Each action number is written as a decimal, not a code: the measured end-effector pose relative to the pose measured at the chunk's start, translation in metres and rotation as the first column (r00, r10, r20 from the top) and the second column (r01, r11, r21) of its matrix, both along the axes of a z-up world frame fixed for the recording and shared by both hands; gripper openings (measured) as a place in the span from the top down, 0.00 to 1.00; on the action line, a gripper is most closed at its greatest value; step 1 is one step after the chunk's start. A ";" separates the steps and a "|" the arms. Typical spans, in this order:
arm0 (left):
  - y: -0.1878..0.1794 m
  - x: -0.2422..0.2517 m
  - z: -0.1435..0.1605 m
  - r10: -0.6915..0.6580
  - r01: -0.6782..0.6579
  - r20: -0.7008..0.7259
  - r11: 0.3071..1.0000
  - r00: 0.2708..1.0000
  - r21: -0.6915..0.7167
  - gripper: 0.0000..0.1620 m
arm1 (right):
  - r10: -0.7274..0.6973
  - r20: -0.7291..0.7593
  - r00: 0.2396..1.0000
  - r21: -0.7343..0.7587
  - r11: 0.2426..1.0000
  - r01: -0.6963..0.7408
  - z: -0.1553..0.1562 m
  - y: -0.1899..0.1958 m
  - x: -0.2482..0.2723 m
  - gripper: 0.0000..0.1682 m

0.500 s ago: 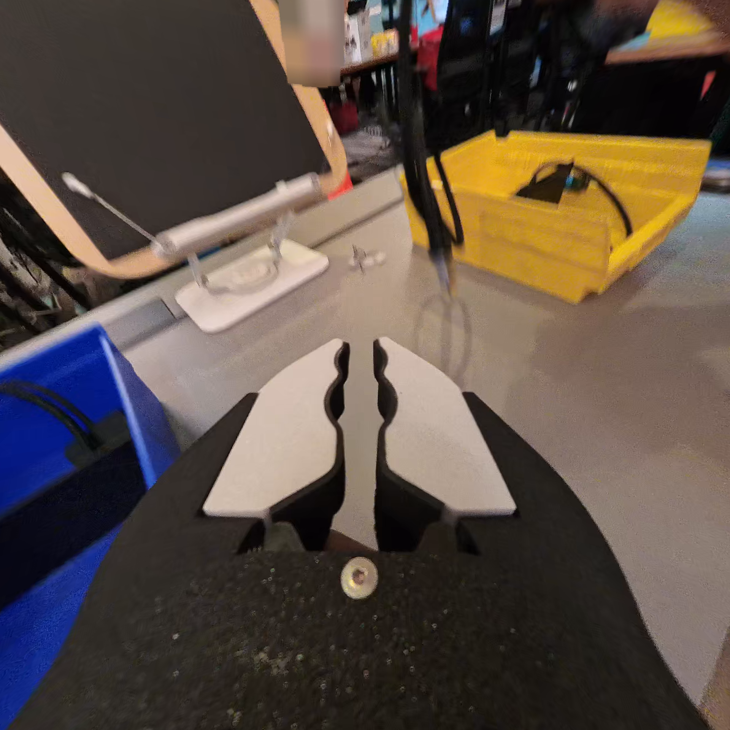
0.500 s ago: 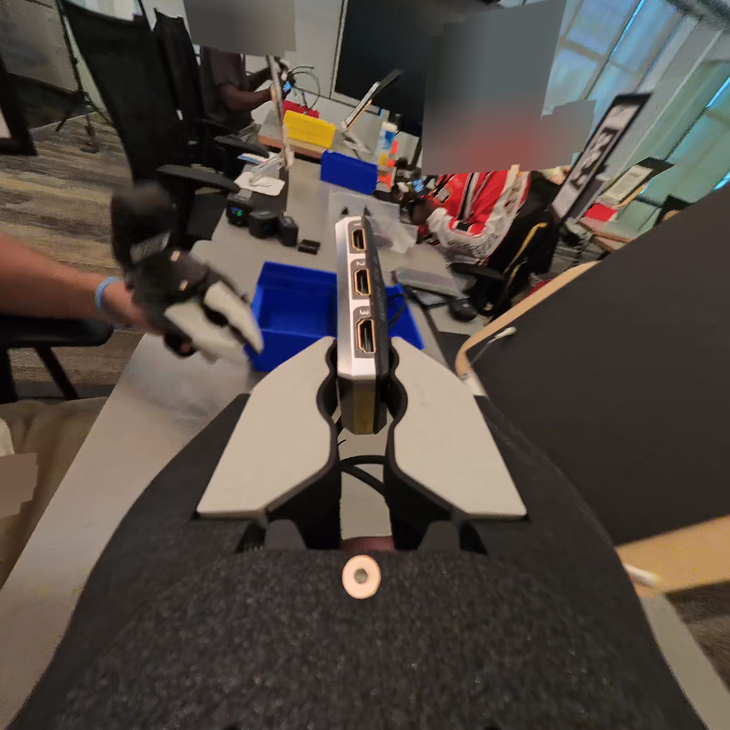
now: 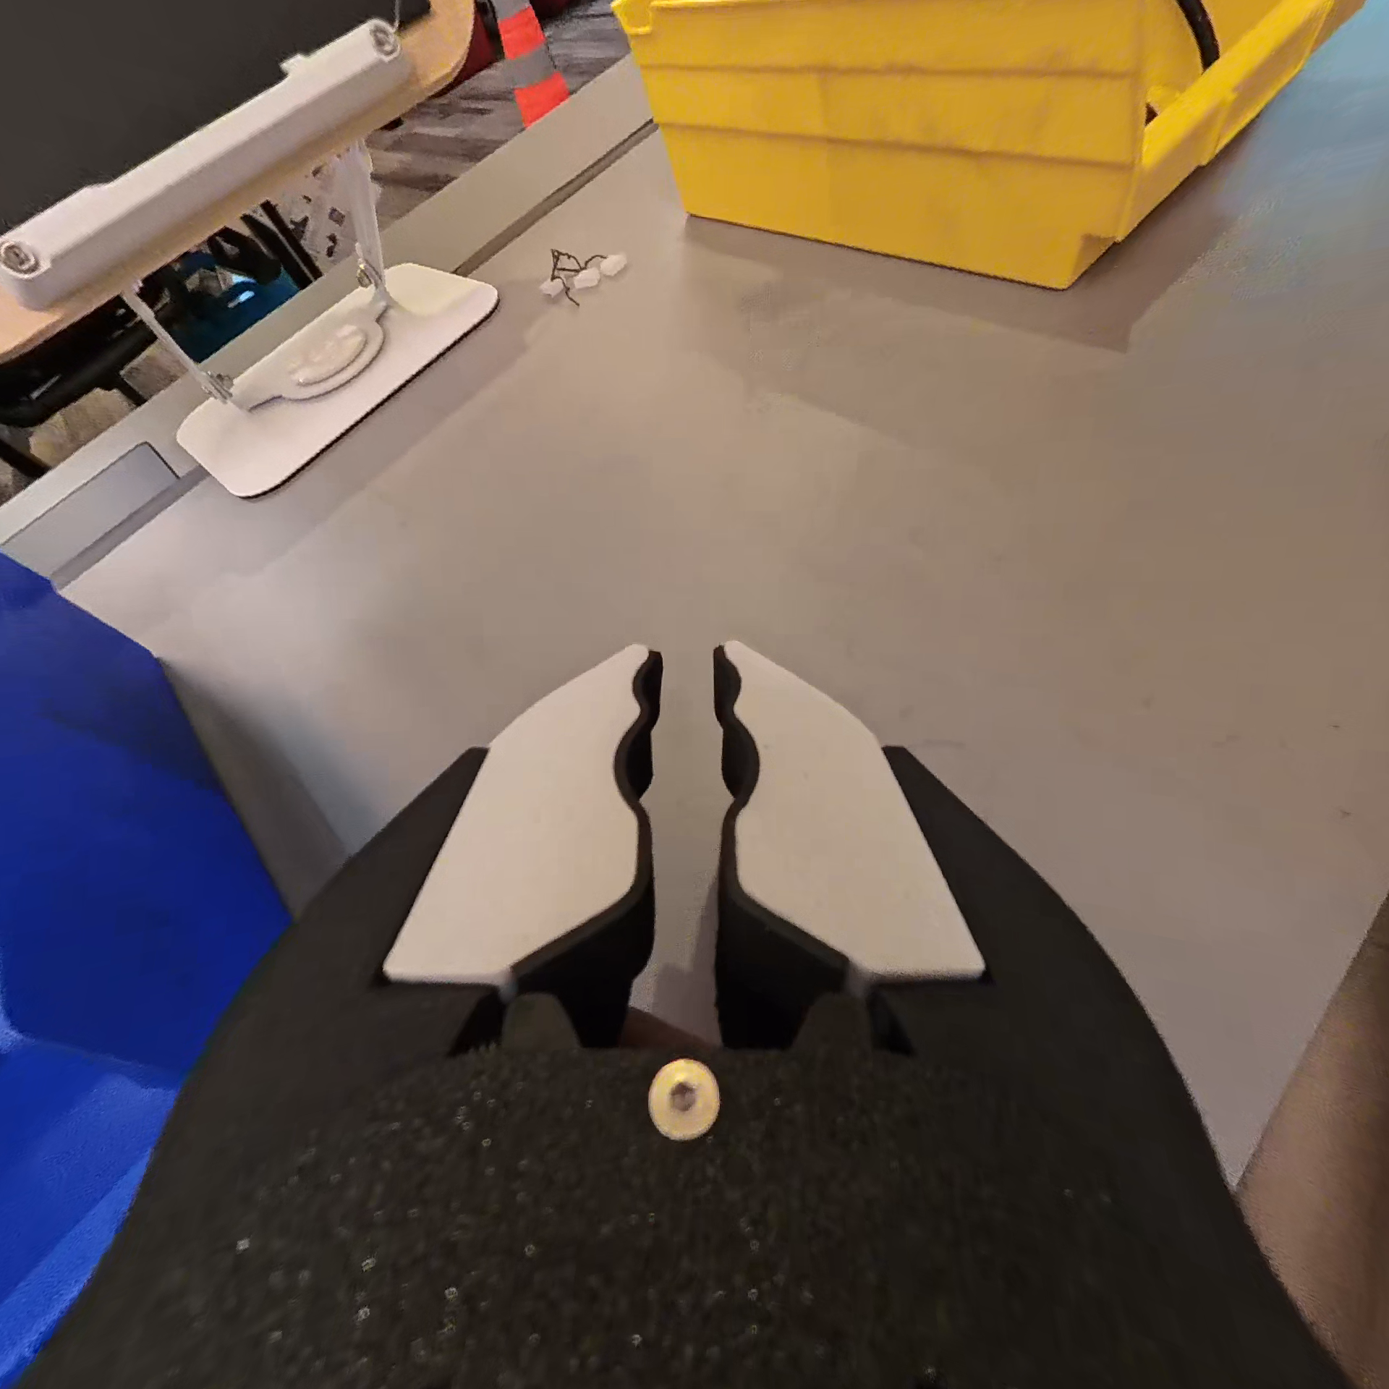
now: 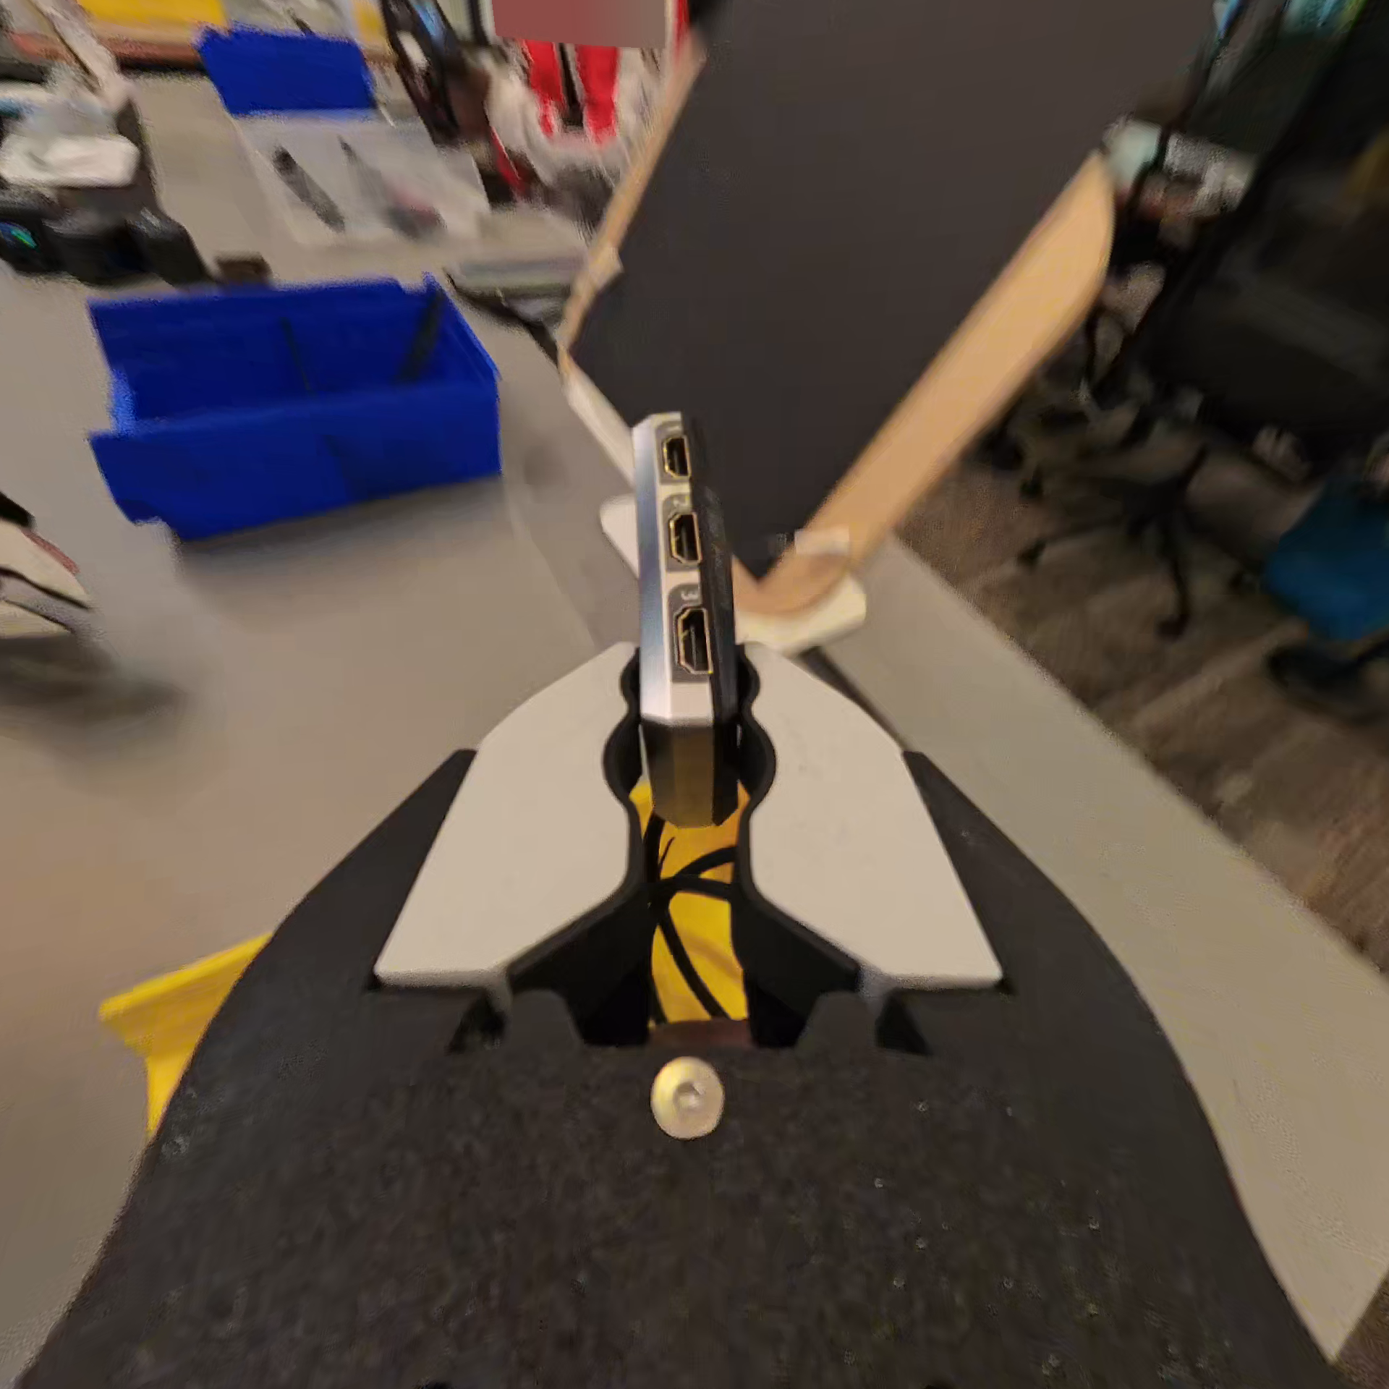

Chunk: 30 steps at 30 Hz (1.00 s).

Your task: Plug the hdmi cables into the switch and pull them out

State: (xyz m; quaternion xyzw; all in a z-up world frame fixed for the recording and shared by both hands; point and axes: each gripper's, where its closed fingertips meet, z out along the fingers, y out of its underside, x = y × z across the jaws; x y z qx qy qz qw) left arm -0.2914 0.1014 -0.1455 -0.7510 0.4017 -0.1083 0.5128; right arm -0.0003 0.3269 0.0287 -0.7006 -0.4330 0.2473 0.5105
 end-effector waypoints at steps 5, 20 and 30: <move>-0.001 0.005 -0.004 -0.030 0.030 -0.026 1.000 0.999 -0.005 0.92 | -0.072 0.302 0.950 -0.239 0.959 0.149 -0.111 0.007 0.045 0.88; -0.012 0.023 -0.011 -0.105 0.108 -0.103 0.994 0.989 0.024 0.92 | 0.009 0.632 0.775 -0.430 0.836 0.341 -0.197 0.023 0.066 0.82; -0.003 -0.006 0.000 -0.001 0.001 -0.042 1.000 0.999 0.003 0.91 | -0.269 0.563 0.782 -0.201 0.873 0.445 -0.121 0.013 0.115 0.73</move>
